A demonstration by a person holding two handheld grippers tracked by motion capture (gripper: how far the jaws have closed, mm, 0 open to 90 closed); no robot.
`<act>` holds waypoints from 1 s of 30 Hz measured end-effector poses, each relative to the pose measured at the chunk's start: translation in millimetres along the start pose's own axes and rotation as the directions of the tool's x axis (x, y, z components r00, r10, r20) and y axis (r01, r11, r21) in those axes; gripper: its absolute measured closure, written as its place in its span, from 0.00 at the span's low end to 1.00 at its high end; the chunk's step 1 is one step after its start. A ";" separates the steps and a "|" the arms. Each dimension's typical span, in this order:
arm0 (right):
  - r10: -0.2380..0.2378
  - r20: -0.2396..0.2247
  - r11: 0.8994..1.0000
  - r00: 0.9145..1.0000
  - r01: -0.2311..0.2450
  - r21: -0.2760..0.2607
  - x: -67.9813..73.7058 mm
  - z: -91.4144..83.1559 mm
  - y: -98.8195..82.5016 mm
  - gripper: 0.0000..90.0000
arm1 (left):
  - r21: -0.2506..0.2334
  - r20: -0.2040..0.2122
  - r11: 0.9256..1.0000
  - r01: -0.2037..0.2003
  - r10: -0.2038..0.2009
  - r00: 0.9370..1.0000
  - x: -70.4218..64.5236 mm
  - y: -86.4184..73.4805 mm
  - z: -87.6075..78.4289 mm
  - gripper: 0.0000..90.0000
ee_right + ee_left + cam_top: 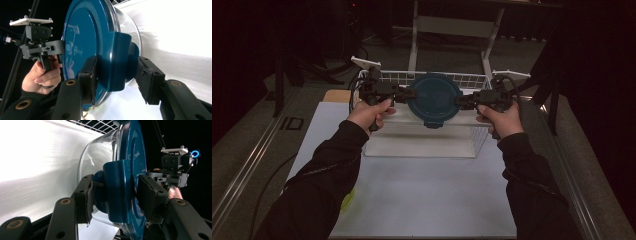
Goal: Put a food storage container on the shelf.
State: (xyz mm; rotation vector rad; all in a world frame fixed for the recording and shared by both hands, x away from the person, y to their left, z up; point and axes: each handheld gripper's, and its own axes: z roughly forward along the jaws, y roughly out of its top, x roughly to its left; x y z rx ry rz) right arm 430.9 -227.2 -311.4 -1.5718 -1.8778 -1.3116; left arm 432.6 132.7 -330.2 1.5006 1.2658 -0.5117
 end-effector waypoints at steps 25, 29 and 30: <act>-0.054 0.080 0.999 0.995 0.054 0.001 3.1 7.6 8.6 0.44 | -0.020 -0.027 1.000 0.004 -0.004 1.000 8.7 -2.5 -4.9 0.46; -0.089 0.095 0.996 0.991 0.091 -0.008 8.2 2.2 5.7 0.44 | -0.034 -0.050 0.999 -0.031 0.029 0.998 5.5 -6.7 -12.9 0.46; -0.110 0.115 0.994 0.987 0.112 -0.012 10.7 0.3 4.0 0.44 | -0.037 -0.054 0.999 -0.037 0.035 0.998 4.6 -7.6 -14.3 0.46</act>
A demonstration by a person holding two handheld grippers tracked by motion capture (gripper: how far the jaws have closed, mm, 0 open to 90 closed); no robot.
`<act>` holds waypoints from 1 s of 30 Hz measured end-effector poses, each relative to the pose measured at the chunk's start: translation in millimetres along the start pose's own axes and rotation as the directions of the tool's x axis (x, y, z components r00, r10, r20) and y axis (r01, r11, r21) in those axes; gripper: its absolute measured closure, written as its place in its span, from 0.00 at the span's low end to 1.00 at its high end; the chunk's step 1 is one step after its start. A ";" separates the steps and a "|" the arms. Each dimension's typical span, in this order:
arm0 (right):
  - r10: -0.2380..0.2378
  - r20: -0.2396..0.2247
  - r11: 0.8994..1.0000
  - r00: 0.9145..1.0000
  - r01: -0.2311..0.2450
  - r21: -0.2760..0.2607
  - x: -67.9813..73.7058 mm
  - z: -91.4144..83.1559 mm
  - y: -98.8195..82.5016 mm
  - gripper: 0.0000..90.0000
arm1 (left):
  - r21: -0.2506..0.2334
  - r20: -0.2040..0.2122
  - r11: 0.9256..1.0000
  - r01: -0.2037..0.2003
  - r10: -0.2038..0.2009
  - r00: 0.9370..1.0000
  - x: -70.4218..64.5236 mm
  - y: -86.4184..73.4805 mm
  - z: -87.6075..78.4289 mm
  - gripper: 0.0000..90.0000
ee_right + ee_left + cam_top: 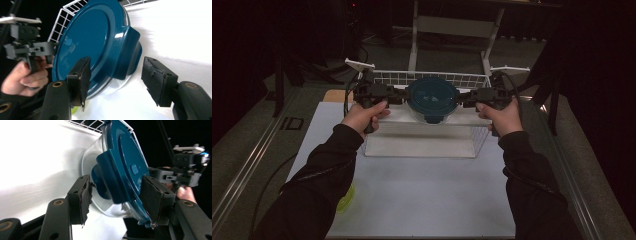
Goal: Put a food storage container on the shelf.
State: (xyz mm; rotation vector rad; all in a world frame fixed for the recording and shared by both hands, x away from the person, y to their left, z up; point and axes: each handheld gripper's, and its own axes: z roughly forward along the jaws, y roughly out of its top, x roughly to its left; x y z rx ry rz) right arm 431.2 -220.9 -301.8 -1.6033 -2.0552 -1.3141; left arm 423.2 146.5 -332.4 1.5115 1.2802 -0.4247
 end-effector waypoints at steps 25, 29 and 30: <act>-0.269 -0.018 0.963 0.963 0.268 -0.039 52.4 -14.2 -59.3 0.54 | -0.027 -0.036 0.953 -0.301 0.300 0.953 -38.6 -66.4 -33.2 0.37; -0.300 -0.038 0.954 0.953 0.299 -0.021 60.1 -6.1 -73.2 0.60 | -0.024 -0.082 0.927 -0.374 0.371 0.925 -42.1 -84.9 -34.1 0.34; -0.303 -0.042 0.953 0.952 0.302 -0.016 61.6 -4.0 -76.3 0.63 | -0.026 -0.083 0.920 -0.391 0.387 0.918 -42.1 -88.4 -34.2 0.32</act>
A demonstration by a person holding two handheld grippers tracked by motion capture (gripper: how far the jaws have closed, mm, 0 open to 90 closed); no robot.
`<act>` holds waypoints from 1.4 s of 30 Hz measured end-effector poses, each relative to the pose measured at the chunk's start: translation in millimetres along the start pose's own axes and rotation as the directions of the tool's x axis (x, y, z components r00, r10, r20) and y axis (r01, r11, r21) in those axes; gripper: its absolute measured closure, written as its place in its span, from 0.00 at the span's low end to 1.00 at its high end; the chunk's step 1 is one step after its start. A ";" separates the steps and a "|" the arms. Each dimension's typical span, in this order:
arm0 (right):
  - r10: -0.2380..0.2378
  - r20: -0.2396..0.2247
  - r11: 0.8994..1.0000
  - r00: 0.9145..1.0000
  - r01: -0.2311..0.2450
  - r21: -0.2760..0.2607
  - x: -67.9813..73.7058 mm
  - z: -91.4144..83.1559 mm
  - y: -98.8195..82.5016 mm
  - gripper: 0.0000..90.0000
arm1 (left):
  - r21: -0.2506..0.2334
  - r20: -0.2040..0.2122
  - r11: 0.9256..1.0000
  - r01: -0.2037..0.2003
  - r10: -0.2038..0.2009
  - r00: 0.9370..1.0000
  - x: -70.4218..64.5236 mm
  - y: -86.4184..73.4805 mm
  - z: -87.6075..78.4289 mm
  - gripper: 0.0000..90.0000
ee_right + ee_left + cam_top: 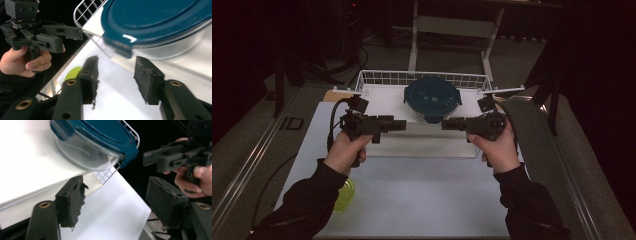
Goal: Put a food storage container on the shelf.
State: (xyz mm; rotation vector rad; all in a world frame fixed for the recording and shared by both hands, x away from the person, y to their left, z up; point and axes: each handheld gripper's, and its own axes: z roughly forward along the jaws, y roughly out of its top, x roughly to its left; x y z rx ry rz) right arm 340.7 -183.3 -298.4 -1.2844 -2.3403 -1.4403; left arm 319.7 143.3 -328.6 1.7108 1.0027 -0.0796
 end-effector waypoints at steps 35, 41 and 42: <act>-0.012 0.142 1.000 0.990 0.013 -0.006 -5.1 36.8 3.0 1.00 | 0.005 -0.062 0.969 -0.248 0.248 0.967 -28.6 -90.1 11.2 0.01; -0.005 0.155 1.000 0.988 0.007 -0.013 -7.6 39.4 9.5 1.00 | 0.005 -0.054 0.969 -0.249 0.248 0.967 -29.1 -91.4 12.6 0.01; -0.003 0.158 1.000 0.987 0.005 -0.014 -8.1 40.1 10.6 1.00 | 0.003 -0.054 0.968 -0.251 0.250 0.967 -29.3 -91.6 12.5 0.01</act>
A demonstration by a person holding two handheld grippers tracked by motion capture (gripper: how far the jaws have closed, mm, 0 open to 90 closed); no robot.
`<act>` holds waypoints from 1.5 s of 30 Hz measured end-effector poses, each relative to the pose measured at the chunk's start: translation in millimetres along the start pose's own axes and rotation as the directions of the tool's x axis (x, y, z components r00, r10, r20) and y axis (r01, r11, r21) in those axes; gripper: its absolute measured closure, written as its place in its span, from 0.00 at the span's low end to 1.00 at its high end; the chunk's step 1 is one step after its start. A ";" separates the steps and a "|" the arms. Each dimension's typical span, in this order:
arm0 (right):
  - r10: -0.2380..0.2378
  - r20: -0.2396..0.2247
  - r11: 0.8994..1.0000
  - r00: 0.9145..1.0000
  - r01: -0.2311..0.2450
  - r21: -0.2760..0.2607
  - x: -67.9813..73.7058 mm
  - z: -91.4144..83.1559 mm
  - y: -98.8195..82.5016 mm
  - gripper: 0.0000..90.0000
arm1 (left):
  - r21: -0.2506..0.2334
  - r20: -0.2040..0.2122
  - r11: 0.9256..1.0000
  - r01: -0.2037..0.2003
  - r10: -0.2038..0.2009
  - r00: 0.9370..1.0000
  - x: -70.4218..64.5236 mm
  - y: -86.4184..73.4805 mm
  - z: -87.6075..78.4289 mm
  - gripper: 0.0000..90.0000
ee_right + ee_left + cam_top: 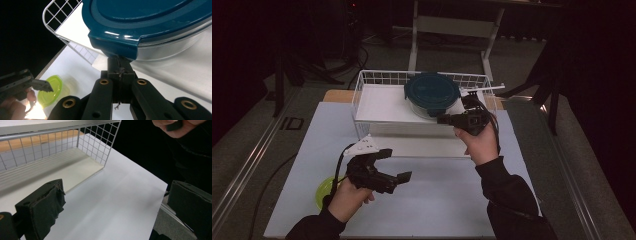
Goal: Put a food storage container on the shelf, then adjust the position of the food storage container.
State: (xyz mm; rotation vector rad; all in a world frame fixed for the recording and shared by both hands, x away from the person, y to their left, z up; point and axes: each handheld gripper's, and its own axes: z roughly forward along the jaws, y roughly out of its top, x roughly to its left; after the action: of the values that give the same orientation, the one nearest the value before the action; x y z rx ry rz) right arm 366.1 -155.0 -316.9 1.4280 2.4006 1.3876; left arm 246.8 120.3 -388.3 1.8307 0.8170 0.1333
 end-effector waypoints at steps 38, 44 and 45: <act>-0.176 -0.143 0.973 0.974 0.150 -0.174 3.2 -45.3 -90.2 0.17 | -0.017 0.011 0.999 -0.044 0.044 0.999 29.3 -9.4 -54.0 0.16; -0.193 -0.162 0.965 0.968 0.156 -0.213 0.7 -57.4 -114.4 0.17 | -0.021 -0.029 0.998 -0.057 0.056 0.998 39.7 -17.6 -77.6 0.22; -0.195 -0.160 0.964 0.968 0.160 -0.211 0.4 -58.7 -118.1 0.17 | -0.025 -0.036 0.998 -0.053 0.052 0.998 41.1 -18.9 -80.6 0.24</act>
State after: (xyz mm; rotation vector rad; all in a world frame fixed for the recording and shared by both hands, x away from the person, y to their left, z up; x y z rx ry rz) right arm 258.9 -216.1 -363.3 1.0547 2.3405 1.7148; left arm 232.4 211.4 -382.5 1.8311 0.7882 0.2092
